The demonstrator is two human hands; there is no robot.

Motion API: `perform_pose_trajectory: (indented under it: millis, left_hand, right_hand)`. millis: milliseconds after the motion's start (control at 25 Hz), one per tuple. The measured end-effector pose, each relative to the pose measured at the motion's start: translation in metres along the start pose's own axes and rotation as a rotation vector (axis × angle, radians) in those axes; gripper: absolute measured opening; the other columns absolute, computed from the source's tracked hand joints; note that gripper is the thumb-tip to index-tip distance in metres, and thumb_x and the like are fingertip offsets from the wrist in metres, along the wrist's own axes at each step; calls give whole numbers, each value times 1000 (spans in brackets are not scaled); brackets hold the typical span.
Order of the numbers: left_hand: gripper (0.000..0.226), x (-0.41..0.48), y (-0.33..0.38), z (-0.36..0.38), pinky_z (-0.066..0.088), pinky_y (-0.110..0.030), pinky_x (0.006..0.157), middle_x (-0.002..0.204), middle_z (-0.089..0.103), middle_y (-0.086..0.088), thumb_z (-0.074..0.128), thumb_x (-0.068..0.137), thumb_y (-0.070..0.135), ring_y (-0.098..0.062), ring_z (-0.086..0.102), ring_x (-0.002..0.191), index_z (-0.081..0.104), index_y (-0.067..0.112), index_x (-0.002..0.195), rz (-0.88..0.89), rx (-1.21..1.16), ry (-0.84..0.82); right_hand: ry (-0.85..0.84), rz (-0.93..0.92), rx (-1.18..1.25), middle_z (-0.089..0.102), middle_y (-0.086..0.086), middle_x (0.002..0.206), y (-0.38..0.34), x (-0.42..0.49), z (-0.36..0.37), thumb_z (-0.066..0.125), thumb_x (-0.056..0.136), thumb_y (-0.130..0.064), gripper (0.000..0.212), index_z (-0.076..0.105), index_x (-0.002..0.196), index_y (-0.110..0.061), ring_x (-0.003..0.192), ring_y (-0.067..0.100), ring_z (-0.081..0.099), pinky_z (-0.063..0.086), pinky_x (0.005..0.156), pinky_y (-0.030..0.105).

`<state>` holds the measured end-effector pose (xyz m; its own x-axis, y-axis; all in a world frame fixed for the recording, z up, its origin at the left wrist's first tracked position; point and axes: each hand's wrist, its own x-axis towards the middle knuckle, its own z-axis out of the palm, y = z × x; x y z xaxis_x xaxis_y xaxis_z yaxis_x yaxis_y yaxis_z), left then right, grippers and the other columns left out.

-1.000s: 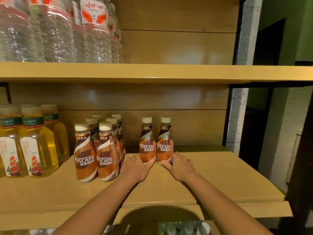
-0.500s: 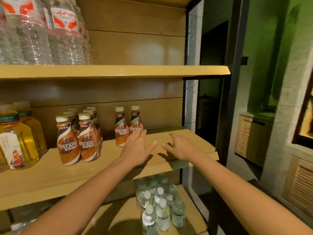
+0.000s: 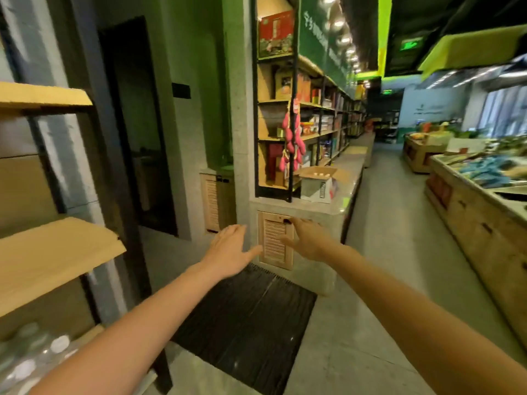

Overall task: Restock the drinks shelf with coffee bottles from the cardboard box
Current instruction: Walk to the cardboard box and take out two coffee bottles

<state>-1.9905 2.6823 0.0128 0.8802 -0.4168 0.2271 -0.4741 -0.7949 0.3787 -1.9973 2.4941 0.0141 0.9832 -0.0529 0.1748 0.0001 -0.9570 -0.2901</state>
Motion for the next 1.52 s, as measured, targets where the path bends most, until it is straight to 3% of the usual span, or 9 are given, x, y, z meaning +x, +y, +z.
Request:
perform_pose_trajectory:
  millis: [120, 280, 440, 640, 880, 1040, 1160, 1280, 1520]
  left_hand:
    - [56, 56, 83, 47, 26, -40, 113, 150, 35, -4, 52, 92, 37, -23, 30, 139, 34, 20, 143, 170, -95, -75]
    - [50, 135, 190, 113, 38, -36, 102, 140, 45, -2, 56, 91, 32, -24, 42, 131, 41, 20, 137, 261, -198, -102]
    - [62, 233, 287, 176, 32, -41, 108, 147, 40, -7, 53, 91, 43, -26, 38, 134, 33, 16, 143, 246, -43, -86]
    - [66, 348, 362, 231, 27, -42, 110, 147, 39, -9, 48, 91, 49, -27, 37, 134, 29, 14, 144, 258, 44, -123]
    - [68, 495, 385, 294, 20, -50, 111, 147, 40, -7, 46, 91, 51, -26, 35, 136, 25, 18, 146, 280, 116, -125]
    - [61, 616, 382, 322, 23, -51, 108, 142, 44, -7, 48, 89, 49, -29, 35, 134, 38, 16, 139, 292, 145, -90]
    - [62, 721, 377, 339, 33, -48, 106, 138, 47, -8, 50, 87, 52, -28, 44, 127, 41, 15, 136, 256, 140, -89]
    - [68, 809, 374, 357, 46, -46, 94, 134, 50, -9, 51, 81, 57, -29, 52, 116, 39, 17, 135, 234, 72, -132]
    - [52, 968, 386, 413, 47, -41, 86, 122, 55, -7, 51, 86, 51, -27, 54, 106, 47, 16, 124, 221, 88, -116]
  right_hand:
    - [42, 138, -36, 32, 7, 153, 100, -18, -34, 40, 95, -51, 63, 28, 146, -17, 139, 28, 32, 25, 115, 47]
    - [70, 241, -96, 38, 11, 149, 216, -21, -78, 42, 95, -48, 62, 29, 145, -14, 135, 30, 37, 28, 112, 44]
    - [49, 317, -195, 44, 12, 144, 335, 9, -136, 45, 94, -47, 59, 37, 139, -9, 131, 31, 42, 32, 108, 42]
    - [50, 348, -236, 43, 14, 144, 461, 69, -171, 45, 94, -47, 62, 33, 141, -8, 131, 32, 42, 35, 108, 44]
    - [36, 309, -231, 40, 11, 147, 557, 188, -160, 46, 94, -47, 63, 31, 144, -10, 133, 30, 40, 32, 109, 43]
    - [89, 272, -234, 45, 11, 143, 617, 303, -161, 45, 94, -47, 60, 34, 140, -10, 130, 30, 43, 33, 109, 45]
    - [93, 255, -219, 48, 13, 141, 661, 391, -171, 43, 96, -44, 59, 32, 142, -9, 129, 31, 45, 33, 109, 45]
    - [49, 250, -193, 51, 16, 136, 705, 461, -174, 41, 97, -43, 60, 28, 144, -9, 126, 33, 47, 33, 106, 45]
    - [14, 217, -194, 45, 14, 144, 819, 613, -163, 46, 94, -46, 65, 26, 145, -10, 130, 32, 44, 34, 108, 46]
